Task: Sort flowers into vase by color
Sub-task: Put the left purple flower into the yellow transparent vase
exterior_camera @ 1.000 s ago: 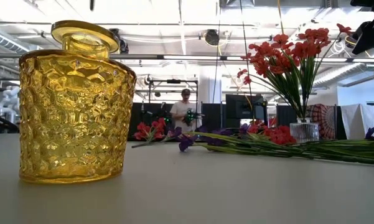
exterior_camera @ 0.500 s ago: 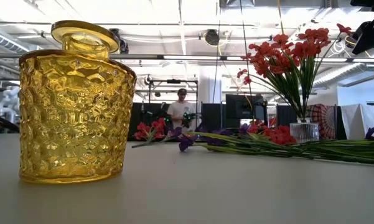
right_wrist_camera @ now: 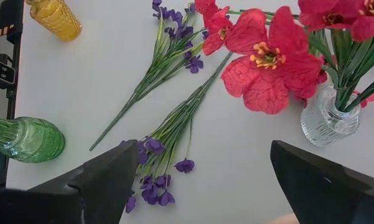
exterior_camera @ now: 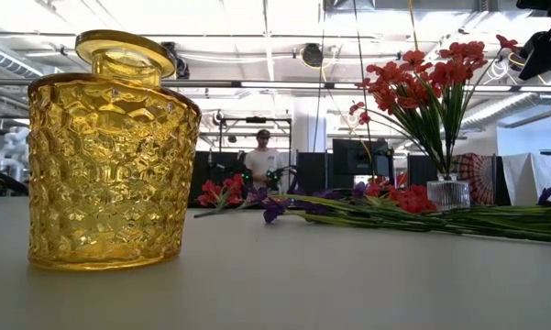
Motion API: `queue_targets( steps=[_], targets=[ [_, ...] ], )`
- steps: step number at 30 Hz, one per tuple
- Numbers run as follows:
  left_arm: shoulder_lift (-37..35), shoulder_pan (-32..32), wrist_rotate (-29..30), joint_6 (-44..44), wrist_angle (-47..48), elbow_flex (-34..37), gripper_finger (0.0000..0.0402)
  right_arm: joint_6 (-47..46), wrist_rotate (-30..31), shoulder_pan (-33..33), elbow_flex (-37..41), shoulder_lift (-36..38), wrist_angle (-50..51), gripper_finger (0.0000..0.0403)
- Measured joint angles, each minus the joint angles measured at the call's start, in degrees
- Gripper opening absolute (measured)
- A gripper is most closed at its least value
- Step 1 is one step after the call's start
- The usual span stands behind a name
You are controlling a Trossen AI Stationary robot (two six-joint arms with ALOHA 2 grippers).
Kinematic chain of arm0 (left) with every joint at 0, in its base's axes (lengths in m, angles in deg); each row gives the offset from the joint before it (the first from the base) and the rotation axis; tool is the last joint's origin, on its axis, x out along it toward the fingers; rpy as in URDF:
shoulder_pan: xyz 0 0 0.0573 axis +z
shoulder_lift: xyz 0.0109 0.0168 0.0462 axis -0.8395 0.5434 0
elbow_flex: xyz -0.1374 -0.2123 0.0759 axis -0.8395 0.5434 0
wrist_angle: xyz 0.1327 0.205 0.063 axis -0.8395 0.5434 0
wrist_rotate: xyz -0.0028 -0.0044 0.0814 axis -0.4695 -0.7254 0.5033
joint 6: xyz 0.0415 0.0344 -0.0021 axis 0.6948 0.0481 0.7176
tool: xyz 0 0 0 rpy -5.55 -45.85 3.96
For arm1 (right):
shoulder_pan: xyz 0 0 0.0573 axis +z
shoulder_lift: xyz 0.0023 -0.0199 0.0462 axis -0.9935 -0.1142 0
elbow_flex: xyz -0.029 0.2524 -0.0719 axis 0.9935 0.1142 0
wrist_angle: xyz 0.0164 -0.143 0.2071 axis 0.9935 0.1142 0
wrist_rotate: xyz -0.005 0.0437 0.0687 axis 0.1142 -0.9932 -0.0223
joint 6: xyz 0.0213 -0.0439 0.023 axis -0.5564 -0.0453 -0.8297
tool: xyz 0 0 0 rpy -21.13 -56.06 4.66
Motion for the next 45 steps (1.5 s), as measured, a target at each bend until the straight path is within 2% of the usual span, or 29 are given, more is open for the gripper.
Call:
queue_targets(
  steps=[14,22,31,45],
  targets=[
    [1.0,0.1,-0.5,0.3,-3.7,0.1,0.0001,0.0,0.0,0.0,0.0,0.0,0.0,0.0357],
    [1.0,2.8,-1.1,-0.1,-5.2,3.2,0.0001,0.0,0.0,0.0,0.0,0.0,0.0,0.0357],
    [1.2,4.9,-3.8,0.0,-5.3,3.3,0.0001,0.0,0.0,0.0,0.0,0.0,0.0,0.0357],
    [4.6,5.4,-4.2,-0.5,-5.5,3.3,0.0003,0.0,0.0,0.0,0.0,0.0,0.0,0.0357]
  ],
)
